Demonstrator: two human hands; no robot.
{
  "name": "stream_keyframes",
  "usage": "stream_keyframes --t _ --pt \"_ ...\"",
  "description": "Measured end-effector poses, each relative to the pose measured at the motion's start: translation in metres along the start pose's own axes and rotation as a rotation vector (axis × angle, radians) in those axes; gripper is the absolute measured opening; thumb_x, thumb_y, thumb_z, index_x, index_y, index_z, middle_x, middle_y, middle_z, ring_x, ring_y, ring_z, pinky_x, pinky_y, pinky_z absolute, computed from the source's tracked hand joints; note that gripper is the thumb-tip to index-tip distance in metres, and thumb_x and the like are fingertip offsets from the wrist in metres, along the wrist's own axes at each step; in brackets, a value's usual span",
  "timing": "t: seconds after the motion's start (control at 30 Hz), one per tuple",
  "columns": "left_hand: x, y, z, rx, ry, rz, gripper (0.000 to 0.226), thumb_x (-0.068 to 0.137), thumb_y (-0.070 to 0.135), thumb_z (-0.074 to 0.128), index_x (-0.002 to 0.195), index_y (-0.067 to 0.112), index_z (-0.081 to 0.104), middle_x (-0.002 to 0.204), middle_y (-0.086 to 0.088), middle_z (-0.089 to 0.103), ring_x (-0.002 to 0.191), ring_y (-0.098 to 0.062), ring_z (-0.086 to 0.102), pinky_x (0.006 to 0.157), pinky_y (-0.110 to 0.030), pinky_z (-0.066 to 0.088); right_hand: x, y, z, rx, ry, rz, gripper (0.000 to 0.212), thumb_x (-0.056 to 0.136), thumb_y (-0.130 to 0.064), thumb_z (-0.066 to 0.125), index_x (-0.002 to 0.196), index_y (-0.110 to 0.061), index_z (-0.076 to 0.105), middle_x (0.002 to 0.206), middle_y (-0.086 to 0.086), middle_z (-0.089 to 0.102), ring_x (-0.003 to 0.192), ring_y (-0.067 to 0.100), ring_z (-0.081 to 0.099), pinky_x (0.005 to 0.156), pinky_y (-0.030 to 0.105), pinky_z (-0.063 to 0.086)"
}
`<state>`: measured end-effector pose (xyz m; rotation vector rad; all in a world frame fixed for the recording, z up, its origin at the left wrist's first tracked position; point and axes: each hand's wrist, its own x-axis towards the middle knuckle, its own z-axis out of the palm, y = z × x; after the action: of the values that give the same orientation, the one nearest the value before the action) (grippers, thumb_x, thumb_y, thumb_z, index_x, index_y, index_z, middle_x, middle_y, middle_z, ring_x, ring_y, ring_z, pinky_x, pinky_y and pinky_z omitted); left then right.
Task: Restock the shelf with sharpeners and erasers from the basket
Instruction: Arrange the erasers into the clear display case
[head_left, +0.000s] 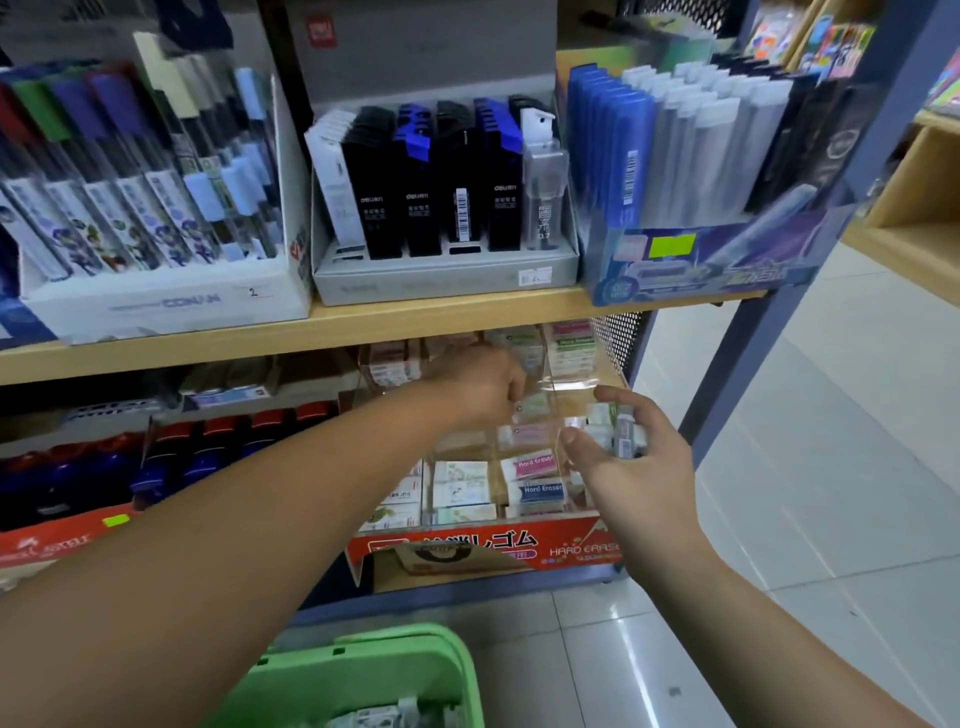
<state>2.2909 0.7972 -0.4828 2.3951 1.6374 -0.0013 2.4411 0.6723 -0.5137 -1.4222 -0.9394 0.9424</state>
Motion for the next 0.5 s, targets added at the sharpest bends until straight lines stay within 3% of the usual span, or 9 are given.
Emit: stream_keyframes --t 0.1,0.17,0.3,0.4,0.5 --pt "0.007 0.001 0.001 0.04 -0.053 0.026 0.015 0.097 0.017 0.064 0.095 0.026 0.076 0.093 0.008 0.072 0.079 -0.012 0.066 0.06 -0.024 0.048 0.0 -0.005 -0.007 0.111 0.004 0.043 0.029 0.091 -0.019 0.08 0.107 -0.038 0.065 0.102 -0.012 0.074 0.077 0.005 0.076 0.051 0.018 0.056" --pt "0.01 -0.001 0.002 0.051 -0.106 0.037 0.016 0.098 0.019 0.062 0.09 0.025 0.074 0.089 0.005 0.072 0.079 -0.015 0.067 0.063 -0.027 0.051 -0.001 -0.008 -0.009 0.149 -0.006 0.06 0.03 0.092 -0.018 0.079 0.112 -0.035 0.066 0.1 -0.01 0.074 0.073 -0.001 0.074 0.045 0.014 0.051" --pt "0.005 -0.008 -0.003 0.001 -0.156 0.062 0.019 0.102 0.024 0.055 0.086 0.029 0.065 0.094 0.006 0.068 0.087 -0.017 0.064 0.065 -0.029 0.047 -0.002 -0.009 -0.01 0.161 -0.042 0.088 0.03 0.091 -0.018 0.08 0.112 -0.036 0.067 0.104 -0.008 0.076 0.076 0.006 0.077 0.05 0.02 0.056" --pt "-0.011 -0.008 -0.013 -0.214 0.028 0.054 0.017 0.104 0.034 0.051 0.111 0.034 0.067 0.103 0.017 0.063 0.093 -0.011 0.062 0.074 -0.025 0.049 -0.002 -0.01 -0.011 0.198 -0.083 0.122 0.032 0.092 -0.015 0.079 0.114 -0.036 0.069 0.104 -0.007 0.078 0.08 0.017 0.079 0.056 0.029 0.062" --pt "-0.026 0.004 -0.013 -0.513 0.001 0.113 0.025 0.106 0.03 0.055 0.126 0.028 0.07 0.113 0.014 0.066 0.094 0.0 0.061 0.072 -0.01 0.045 -0.003 -0.01 -0.01 0.196 -0.106 0.134 0.033 0.092 -0.012 0.078 0.113 -0.036 0.069 0.103 -0.006 0.079 0.082 0.021 0.079 0.059 0.033 0.063"
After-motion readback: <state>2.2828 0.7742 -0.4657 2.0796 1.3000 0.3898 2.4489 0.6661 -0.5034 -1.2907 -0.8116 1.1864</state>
